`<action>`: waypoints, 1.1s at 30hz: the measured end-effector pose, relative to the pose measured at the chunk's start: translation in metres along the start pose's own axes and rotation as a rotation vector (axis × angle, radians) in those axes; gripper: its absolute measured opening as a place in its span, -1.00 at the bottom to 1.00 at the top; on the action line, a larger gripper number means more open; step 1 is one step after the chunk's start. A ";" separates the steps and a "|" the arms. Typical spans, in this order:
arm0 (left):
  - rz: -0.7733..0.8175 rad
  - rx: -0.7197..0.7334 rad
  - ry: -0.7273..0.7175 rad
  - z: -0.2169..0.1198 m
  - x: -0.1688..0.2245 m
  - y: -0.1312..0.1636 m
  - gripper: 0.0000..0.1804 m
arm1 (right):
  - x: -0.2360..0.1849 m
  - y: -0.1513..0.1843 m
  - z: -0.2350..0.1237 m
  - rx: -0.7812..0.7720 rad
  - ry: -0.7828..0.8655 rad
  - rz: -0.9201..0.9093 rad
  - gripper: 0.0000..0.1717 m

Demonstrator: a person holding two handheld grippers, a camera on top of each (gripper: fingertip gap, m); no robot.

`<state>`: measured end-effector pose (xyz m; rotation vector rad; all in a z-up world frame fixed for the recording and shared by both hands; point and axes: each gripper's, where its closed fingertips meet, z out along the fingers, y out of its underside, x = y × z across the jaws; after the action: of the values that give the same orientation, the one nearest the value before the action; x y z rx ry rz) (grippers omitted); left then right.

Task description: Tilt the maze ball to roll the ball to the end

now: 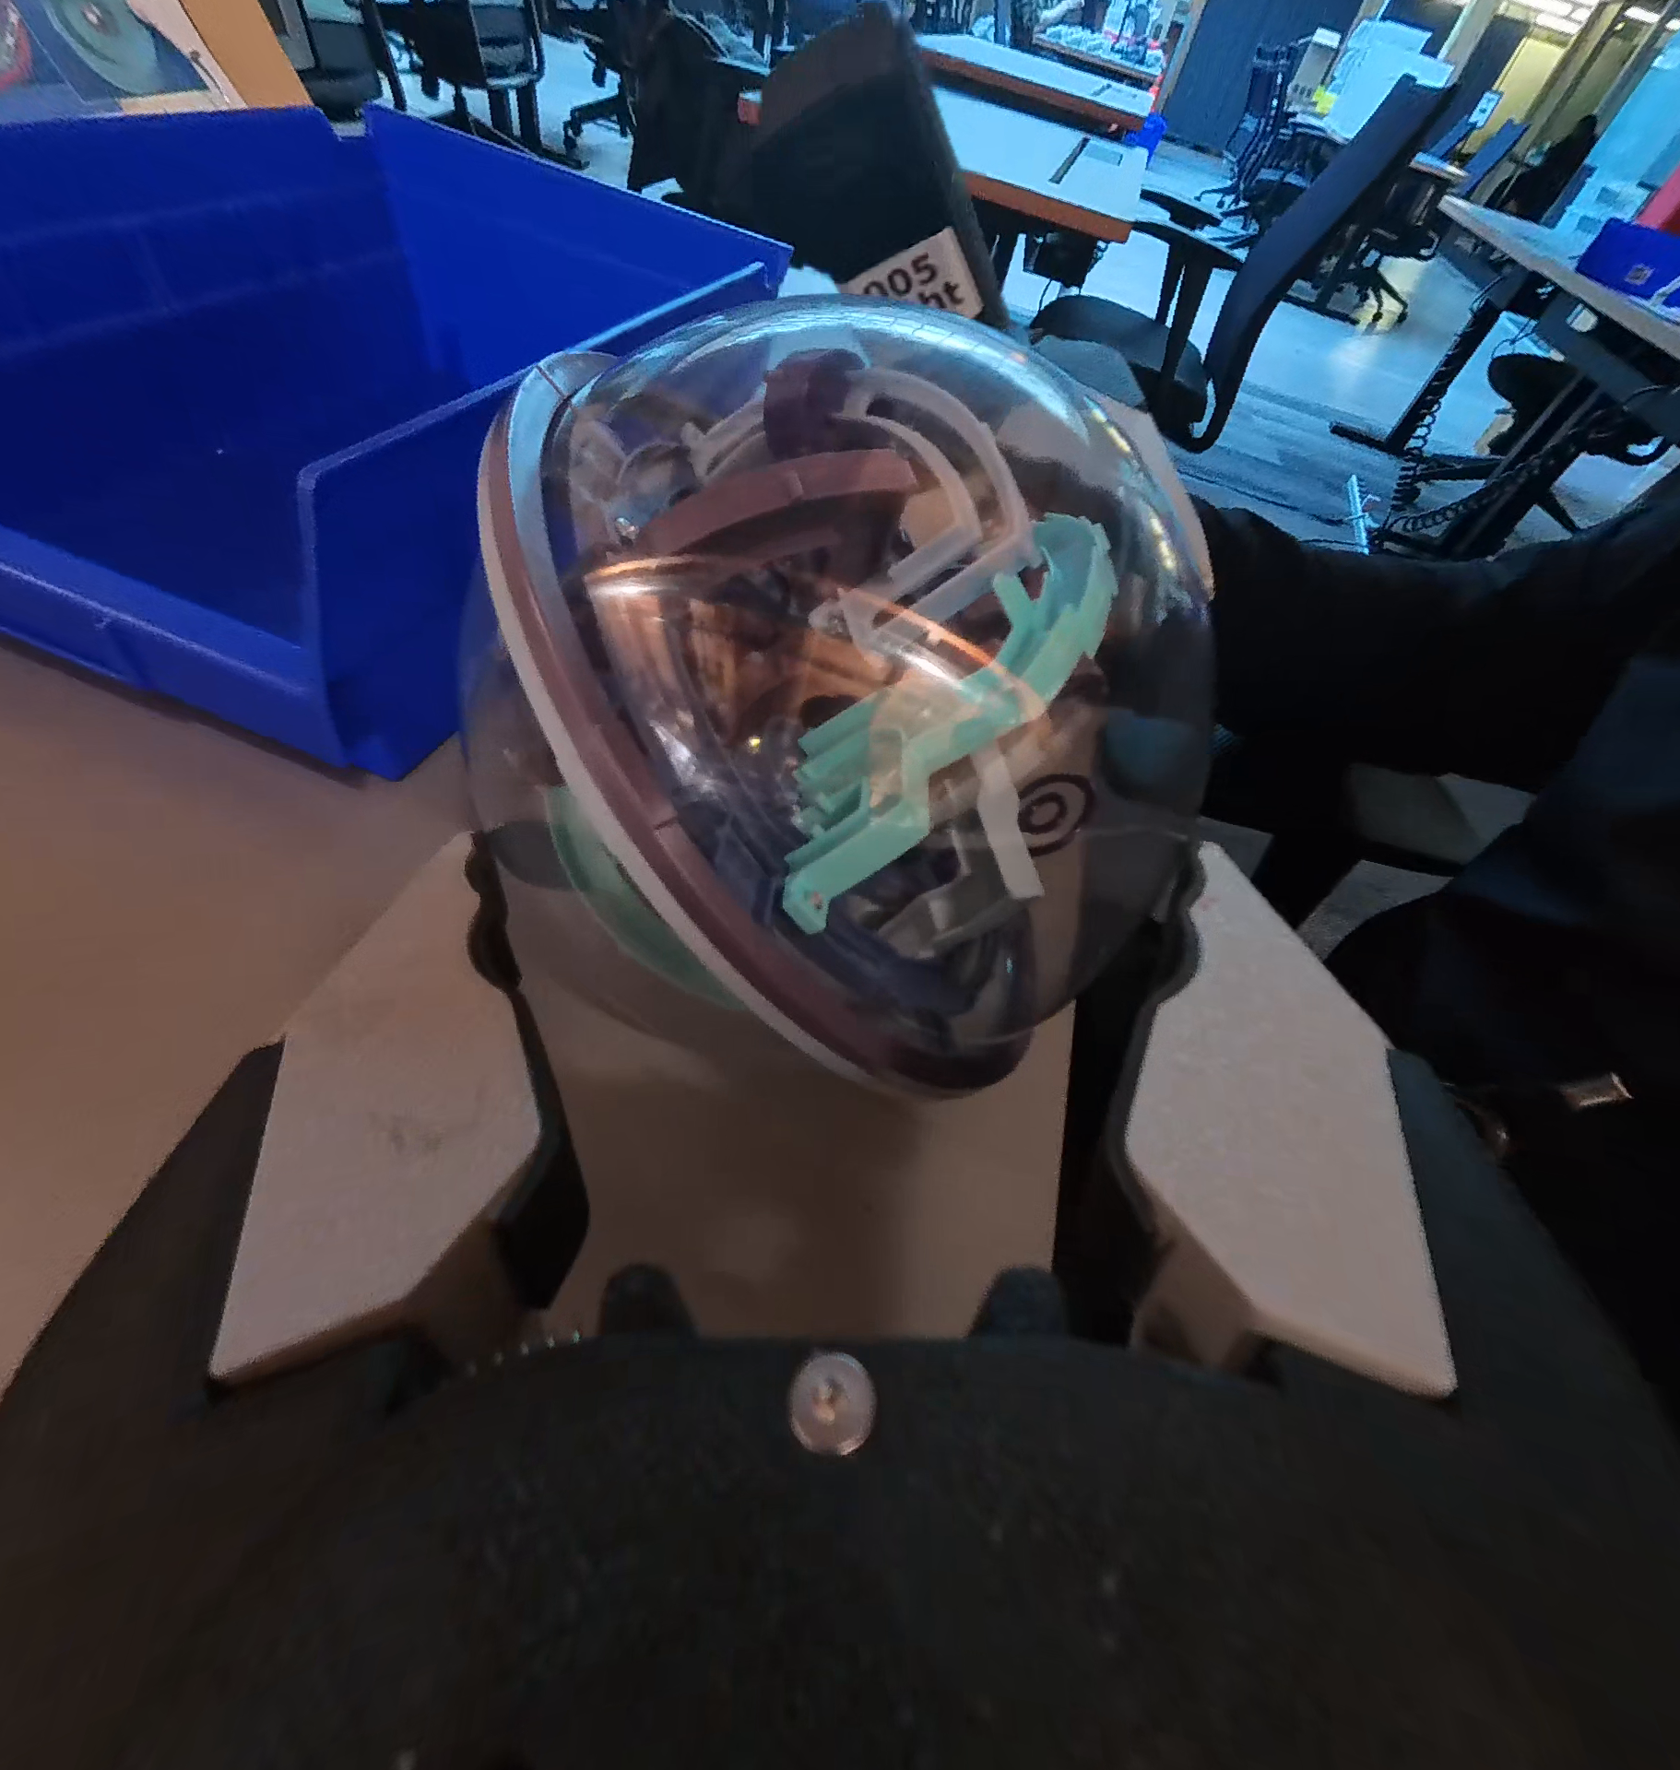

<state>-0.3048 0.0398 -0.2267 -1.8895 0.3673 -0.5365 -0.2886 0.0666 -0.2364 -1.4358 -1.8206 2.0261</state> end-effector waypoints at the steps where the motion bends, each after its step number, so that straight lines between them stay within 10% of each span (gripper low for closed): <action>1: -0.007 0.002 0.001 0.000 0.000 0.000 0.48 | 0.000 -0.002 -0.001 0.010 0.012 -0.021 0.74; 18: -0.141 0.031 0.048 -0.001 -0.007 0.001 0.47 | 0.001 -0.007 -0.008 -0.138 0.323 -0.676 0.74; 33: 0.054 -0.028 0.153 -0.017 0.001 0.021 0.48 | 0.009 -0.002 -0.010 -0.151 0.212 -0.552 0.69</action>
<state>-0.3132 0.0182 -0.2402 -1.8650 0.5277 -0.6444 -0.2889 0.0801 -0.2387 -0.9730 -2.0190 1.4437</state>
